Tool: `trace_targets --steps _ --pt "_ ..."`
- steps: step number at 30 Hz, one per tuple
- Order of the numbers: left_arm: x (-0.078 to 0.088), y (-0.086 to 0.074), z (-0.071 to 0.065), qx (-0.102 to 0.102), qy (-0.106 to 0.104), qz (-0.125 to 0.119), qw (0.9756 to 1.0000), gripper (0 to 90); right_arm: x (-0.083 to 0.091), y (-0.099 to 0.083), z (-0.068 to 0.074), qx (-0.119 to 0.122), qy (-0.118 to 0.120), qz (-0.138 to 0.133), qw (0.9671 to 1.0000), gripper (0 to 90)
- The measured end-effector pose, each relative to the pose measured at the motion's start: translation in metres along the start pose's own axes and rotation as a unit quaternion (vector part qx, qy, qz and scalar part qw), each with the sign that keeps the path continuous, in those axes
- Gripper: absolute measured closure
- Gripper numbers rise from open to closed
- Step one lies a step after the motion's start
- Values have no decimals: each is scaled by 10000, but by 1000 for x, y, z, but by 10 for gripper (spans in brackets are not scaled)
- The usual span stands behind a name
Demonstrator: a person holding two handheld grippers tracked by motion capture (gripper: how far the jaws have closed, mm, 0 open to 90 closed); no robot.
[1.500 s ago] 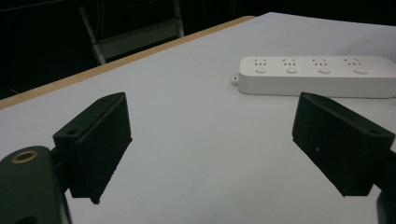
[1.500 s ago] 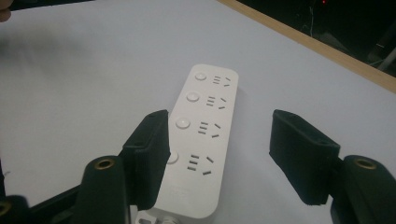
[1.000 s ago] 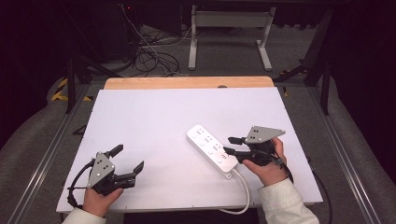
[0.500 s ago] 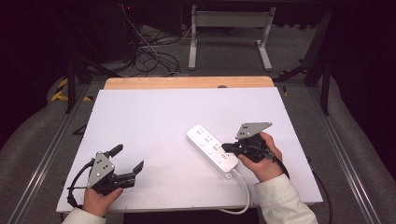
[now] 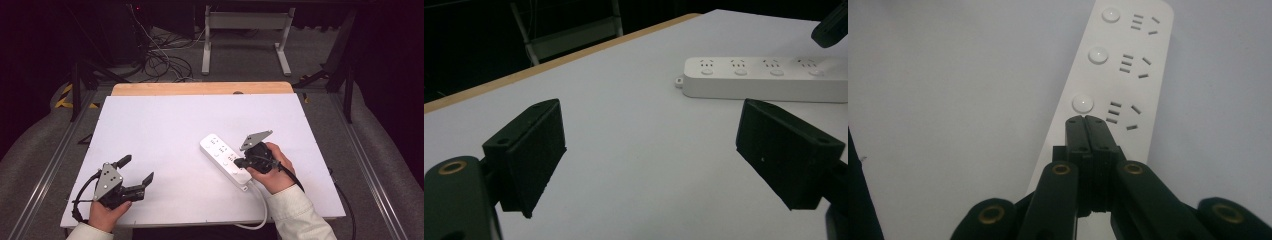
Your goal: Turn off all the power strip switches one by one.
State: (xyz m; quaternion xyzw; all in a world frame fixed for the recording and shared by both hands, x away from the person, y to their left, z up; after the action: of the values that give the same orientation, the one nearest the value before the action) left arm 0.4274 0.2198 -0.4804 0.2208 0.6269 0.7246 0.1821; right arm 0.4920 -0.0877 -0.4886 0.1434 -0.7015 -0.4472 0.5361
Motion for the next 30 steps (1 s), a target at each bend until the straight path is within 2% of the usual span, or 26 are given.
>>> trace_targets --steps 10,20,30 --pt "0 -1 0 -13 -6 31 10000 132 -12 -10 5 21 108 308 9995 900" --pt "-1 -1 1 -27 1 40 10000 133 -18 -16 7 57 110 471 9988 900" --pt "0 -2 1 -13 20 61 10000 133 -21 -18 9 -18 146 450 9989 900"
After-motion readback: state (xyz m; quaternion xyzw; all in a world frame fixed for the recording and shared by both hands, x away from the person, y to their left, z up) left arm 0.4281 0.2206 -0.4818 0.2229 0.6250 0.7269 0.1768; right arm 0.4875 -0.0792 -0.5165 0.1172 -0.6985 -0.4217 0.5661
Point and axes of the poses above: each handheld gripper's, and its own axes: x roughly backward along the jaws, y roughly out of its top, z roughly to its left, the point moved 9 cm from there along -x, roughly forward along the jaws, and after that the axes turned 13 degrees about -z, right-handed, at the moved point
